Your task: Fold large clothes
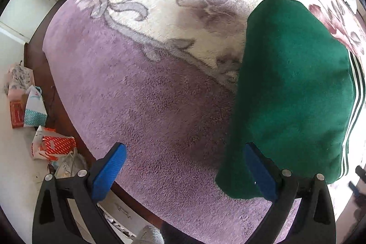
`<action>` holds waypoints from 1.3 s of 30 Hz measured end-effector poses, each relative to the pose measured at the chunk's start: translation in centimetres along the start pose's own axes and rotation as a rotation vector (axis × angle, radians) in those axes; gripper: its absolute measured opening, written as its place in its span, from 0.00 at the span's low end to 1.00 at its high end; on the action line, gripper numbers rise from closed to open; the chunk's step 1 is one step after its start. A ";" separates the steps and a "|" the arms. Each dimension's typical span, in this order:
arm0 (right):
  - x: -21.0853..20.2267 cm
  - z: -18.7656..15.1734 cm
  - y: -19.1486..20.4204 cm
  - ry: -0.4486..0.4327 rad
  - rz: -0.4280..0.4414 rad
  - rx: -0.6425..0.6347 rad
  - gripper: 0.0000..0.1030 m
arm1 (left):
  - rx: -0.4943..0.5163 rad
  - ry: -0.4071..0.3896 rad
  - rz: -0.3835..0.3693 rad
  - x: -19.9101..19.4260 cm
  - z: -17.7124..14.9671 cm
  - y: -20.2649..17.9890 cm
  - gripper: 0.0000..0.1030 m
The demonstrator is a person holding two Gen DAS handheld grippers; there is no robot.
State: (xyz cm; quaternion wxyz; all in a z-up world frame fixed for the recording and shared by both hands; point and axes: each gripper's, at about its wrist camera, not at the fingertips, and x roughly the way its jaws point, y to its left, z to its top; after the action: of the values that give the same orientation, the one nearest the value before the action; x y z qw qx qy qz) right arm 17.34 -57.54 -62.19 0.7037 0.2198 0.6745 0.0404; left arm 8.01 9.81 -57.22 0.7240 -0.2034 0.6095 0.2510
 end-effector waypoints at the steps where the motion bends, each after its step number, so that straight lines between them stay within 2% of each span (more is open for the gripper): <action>1: 1.7 -0.4 -0.1 0.068 0.090 0.040 0.75 | -0.004 0.007 -0.005 0.1 -0.1 0.0 1.00; 4: 6.2 -0.3 -0.2 0.136 0.155 0.077 0.77 | 0.003 0.014 -0.012 0.3 -0.4 -0.3 1.00; 5: 7.8 -0.3 0.3 0.145 0.135 0.068 0.84 | 0.010 0.017 -0.008 0.5 -0.5 -0.5 1.00; 6: 9.4 0.1 0.7 0.146 0.104 0.048 0.98 | 0.018 0.022 -0.005 0.6 -0.6 -0.7 1.00; 7: 10.8 0.6 1.0 0.150 0.104 0.025 1.00 | 0.023 0.026 -0.007 0.8 -0.8 -0.9 1.00; 11: 12.0 1.2 2.4 0.150 0.092 -0.047 1.00 | 0.037 0.038 -0.004 1.3 -1.1 -1.4 1.00; 12: 11.9 1.2 2.5 0.139 0.113 -0.066 1.00 | 0.038 0.040 -0.003 1.5 -1.2 -1.4 1.00; 13: 11.7 1.1 2.3 0.123 0.159 -0.082 0.96 | 0.039 0.042 -0.002 1.6 -1.3 -1.5 1.00; 14: 10.9 0.8 1.7 0.119 0.214 -0.098 0.88 | 0.039 0.043 -0.004 1.6 -1.4 -1.6 1.00; 15: 10.7 0.8 1.1 0.136 0.330 -0.083 0.65 | 0.038 0.045 -0.007 1.7 -1.4 -1.7 1.00; 16: 10.6 1.0 0.3 0.149 0.403 -0.045 0.60 | 0.039 0.048 -0.009 1.7 -1.4 -1.7 1.00; 18: 11.1 0.9 -1.5 0.188 0.636 0.061 0.57 | 0.044 0.055 -0.014 1.9 -1.5 -1.8 1.00; 19: 11.9 0.7 -2.5 0.217 0.789 0.129 0.57 | 0.047 0.059 -0.016 1.9 -1.5 -1.9 1.00; 21: 14.0 0.1 -4.1 0.277 1.039 0.245 0.56 | 0.057 0.065 -0.015 2.0 -1.4 -2.0 1.00; 22: 15.2 -0.1 -4.9 0.300 1.072 0.290 0.56 | 0.060 0.067 -0.013 2.0 -1.3 -2.0 1.00; 24: 17.9 -0.2 -7.5 0.343 0.962 0.391 0.56 | 0.063 0.068 -0.005 1.9 -1.2 -1.8 1.00; 26: 17.6 0.2 -7.5 0.376 0.946 0.375 0.58 | 0.067 0.059 0.010 1.6 -1.1 -1.7 1.00; 27: 16.9 0.3 -7.2 0.380 0.885 0.363 0.68 | 0.067 0.053 0.015 1.4 -1.0 -1.5 1.00; 28: 15.5 0.6 -6.8 0.378 0.780 0.329 0.74 | 0.064 0.046 0.019 1.2 -0.9 -1.4 1.00; 31: 10.6 1.7 -6.0 0.293 0.542 0.181 0.75 | 0.053 0.035 0.024 0.7 -0.6 -1.0 1.00; 33: 6.5 2.9 -3.6 0.182 0.385 0.036 0.75 | 0.041 0.025 0.024 0.4 -0.4 -0.8 1.00; 36: 3.3 5.4 0.9 0.085 0.353 -0.090 0.76 | 0.038 0.000 0.028 0.0 -0.1 -0.8 1.00; 39: 2.6 9.3 7.7 0.027 0.385 -0.230 0.76 | 0.040 -0.022 0.030 -0.2 0.4 -1.2 1.00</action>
State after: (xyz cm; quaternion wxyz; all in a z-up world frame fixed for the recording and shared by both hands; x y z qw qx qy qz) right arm 28.39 -52.08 -61.89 0.6945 0.2622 0.6203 0.2533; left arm 9.03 9.14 -56.96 0.7307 -0.1768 0.6094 0.2519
